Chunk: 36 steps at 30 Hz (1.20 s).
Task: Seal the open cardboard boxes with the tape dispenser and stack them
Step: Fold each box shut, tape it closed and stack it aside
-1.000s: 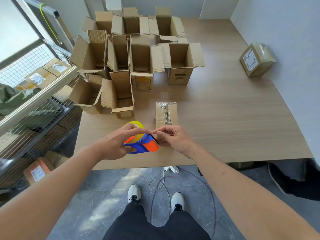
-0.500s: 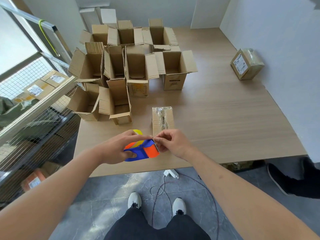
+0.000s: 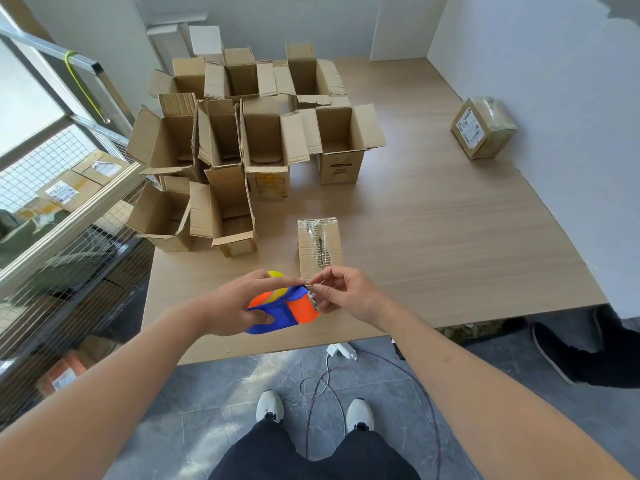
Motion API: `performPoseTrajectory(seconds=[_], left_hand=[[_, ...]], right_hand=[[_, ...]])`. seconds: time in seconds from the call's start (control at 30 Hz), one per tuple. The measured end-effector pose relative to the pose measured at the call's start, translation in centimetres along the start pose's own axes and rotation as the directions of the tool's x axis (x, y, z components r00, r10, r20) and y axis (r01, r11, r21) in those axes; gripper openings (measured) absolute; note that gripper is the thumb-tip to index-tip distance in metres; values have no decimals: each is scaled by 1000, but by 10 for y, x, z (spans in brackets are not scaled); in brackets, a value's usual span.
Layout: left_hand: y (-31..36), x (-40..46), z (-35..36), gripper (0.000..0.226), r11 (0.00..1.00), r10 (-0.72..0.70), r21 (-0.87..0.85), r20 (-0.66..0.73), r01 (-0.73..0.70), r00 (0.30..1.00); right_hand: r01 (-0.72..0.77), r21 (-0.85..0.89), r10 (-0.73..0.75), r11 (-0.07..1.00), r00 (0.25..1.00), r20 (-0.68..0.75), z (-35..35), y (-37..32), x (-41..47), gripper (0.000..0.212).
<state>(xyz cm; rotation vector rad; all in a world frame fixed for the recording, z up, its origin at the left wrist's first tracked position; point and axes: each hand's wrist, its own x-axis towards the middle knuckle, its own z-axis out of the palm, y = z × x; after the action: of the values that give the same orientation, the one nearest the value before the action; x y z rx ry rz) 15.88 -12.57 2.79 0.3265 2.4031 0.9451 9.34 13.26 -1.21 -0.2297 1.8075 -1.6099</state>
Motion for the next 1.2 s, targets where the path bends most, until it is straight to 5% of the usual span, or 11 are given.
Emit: performPoseTrajectory(seconds=[0.5, 0.93, 1.07, 1.2], left_hand=[[4, 12, 10, 81, 999, -33, -13, 72, 34, 997], [1, 16, -1, 65, 999, -41, 19, 32, 41, 999], [-20, -3, -16, 64, 992, -128, 13, 37, 128, 991], [-41, -21, -17, 63, 977, -205, -54, 30, 207, 978]], right_hand=[[40, -301, -73, 953, 992, -98, 2, 11, -1, 9], [5, -219, -71, 976, 952, -298, 0, 16, 9, 17], [-70, -214, -33, 974, 896, -443, -34, 22, 3, 11], [-106, -235, -10, 966, 896, -444, -56, 30, -6, 9]])
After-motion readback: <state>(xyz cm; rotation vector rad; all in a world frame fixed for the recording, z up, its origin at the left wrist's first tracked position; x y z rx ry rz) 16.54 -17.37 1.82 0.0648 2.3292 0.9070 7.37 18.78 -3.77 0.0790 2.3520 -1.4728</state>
